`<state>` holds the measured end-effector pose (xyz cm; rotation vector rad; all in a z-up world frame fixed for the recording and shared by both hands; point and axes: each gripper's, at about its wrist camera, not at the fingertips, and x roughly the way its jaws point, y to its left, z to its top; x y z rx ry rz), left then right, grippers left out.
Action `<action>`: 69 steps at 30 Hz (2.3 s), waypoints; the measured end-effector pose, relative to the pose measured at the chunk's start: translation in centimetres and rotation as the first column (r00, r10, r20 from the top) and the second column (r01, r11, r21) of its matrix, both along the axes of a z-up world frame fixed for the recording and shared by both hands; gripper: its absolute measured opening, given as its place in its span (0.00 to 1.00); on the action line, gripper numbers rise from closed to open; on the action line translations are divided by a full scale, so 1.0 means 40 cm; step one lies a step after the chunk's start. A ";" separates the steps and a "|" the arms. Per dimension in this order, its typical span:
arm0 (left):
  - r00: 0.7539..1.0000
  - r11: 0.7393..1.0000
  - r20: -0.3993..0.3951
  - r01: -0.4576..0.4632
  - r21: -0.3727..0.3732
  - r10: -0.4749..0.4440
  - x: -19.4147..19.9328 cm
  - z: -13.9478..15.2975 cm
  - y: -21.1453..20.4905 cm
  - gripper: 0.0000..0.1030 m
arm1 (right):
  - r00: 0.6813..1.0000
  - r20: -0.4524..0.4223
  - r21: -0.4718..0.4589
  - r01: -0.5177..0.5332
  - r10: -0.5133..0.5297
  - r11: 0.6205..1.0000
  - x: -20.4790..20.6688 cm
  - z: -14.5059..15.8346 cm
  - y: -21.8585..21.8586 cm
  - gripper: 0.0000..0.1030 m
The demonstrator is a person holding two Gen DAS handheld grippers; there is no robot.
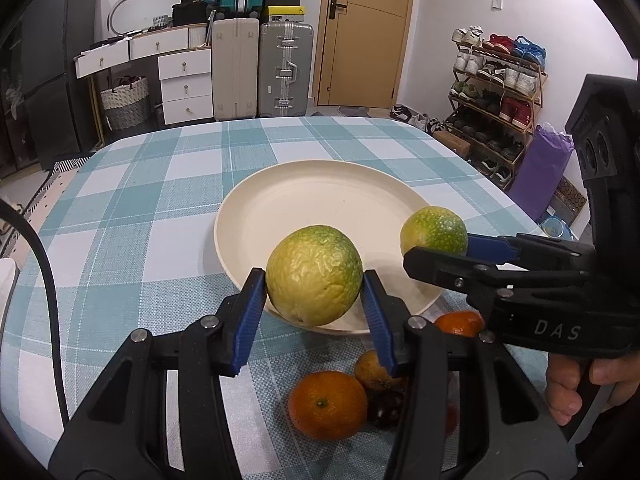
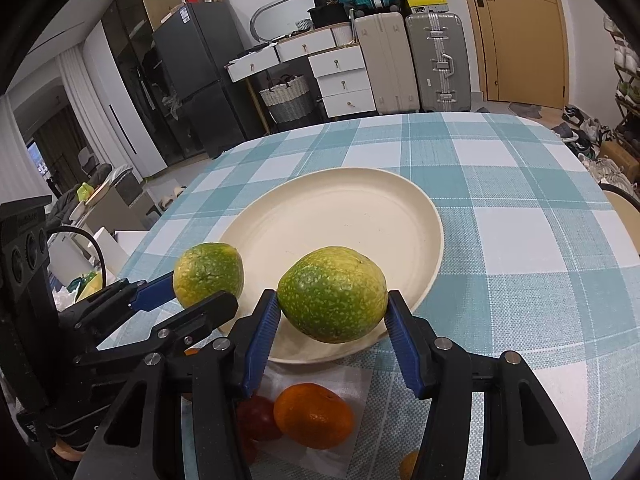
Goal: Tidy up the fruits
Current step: 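Carry both citrus fruits onto the cream plate and open both grippers, then withdraw both tools from the plate toward the remaining fruits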
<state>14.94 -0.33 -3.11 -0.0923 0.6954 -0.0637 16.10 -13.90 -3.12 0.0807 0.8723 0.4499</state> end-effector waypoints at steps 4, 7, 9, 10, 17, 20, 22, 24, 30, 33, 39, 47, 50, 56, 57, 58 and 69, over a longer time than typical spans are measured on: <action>1.000 1.000 -0.006 0.002 0.004 -0.002 -0.001 0.000 -0.001 0.44 | 1.000 0.001 -0.004 0.003 -0.003 1.000 0.001 -0.001 -0.001 0.54; 1.000 1.000 0.001 0.009 0.004 -0.009 -0.011 0.007 -0.002 0.45 | 1.000 0.016 -0.004 0.011 -0.011 1.000 -0.007 0.009 -0.006 0.55; 1.000 1.000 0.015 0.009 0.002 -0.009 -0.023 0.020 0.001 0.46 | 0.998 0.045 -0.005 0.032 -0.032 0.999 -0.021 0.023 -0.016 0.64; 1.000 1.000 0.014 0.007 -0.003 -0.007 -0.028 0.026 0.004 0.53 | 0.997 0.061 -0.002 0.039 -0.039 0.999 -0.029 0.030 -0.022 0.73; 0.997 1.000 0.074 -0.018 -0.004 0.019 -0.104 0.080 0.021 0.84 | 0.991 0.124 -0.009 0.057 -0.056 0.998 -0.085 0.071 -0.071 1.00; 0.996 1.000 0.091 -0.023 0.012 0.022 -0.148 0.093 0.024 0.93 | 0.991 0.127 -0.021 0.050 -0.047 0.999 -0.115 0.076 -0.085 1.00; 0.993 0.999 0.110 -0.049 0.017 0.047 -0.183 0.099 0.029 1.00 | 0.990 0.136 -0.025 0.049 -0.045 0.998 -0.137 0.075 -0.091 1.00; 0.991 0.998 0.121 -0.058 0.001 0.057 -0.216 0.102 0.037 1.00 | 0.989 0.144 -0.024 0.046 -0.042 0.999 -0.159 0.074 -0.097 1.00; 0.989 0.997 0.128 -0.069 -0.023 0.071 -0.295 0.104 0.050 1.00 | 0.988 0.149 -0.035 0.045 -0.039 0.998 -0.206 0.078 -0.100 1.00; 0.987 0.996 0.138 -0.079 -0.032 0.082 -0.326 0.100 0.054 1.00 | 0.988 0.153 -0.040 0.036 -0.030 0.999 -0.223 0.081 -0.101 1.00; 0.988 0.997 0.137 -0.075 -0.027 0.078 -0.362 0.094 0.055 1.00 | 0.988 0.153 -0.061 0.028 -0.018 0.998 -0.232 0.082 -0.095 1.00; 0.990 0.998 0.119 -0.070 0.004 0.069 -0.364 0.085 0.045 1.00 | 0.993 0.118 -0.085 0.004 0.006 0.996 -0.233 0.055 -0.094 1.00; 0.993 0.998 0.101 -0.062 0.013 0.060 -0.356 0.077 0.033 1.00 | 0.994 0.106 -0.095 0.005 0.005 0.995 -0.228 0.044 -0.100 1.00; 0.998 0.998 0.049 -0.035 0.047 0.032 -0.336 0.049 0.017 1.00 | 0.999 0.045 -0.118 0.015 -0.010 0.993 -0.210 0.017 -0.118 1.00; 0.999 0.999 0.040 -0.028 0.043 0.026 -0.332 0.044 0.016 1.00 | 0.999 0.032 -0.112 0.015 -0.011 0.994 -0.207 0.013 -0.122 1.00; 0.999 0.999 0.028 -0.019 0.040 0.018 -0.329 0.040 0.015 1.00 | 1.000 0.019 -0.107 0.012 -0.010 0.994 -0.204 0.007 -0.125 1.00; 0.999 1.000 -0.038 0.021 -0.007 -0.021 -0.343 0.005 0.024 0.99 | 0.997 -0.076 0.002 0.029 -0.028 1.000 -0.185 -0.033 -0.159 0.99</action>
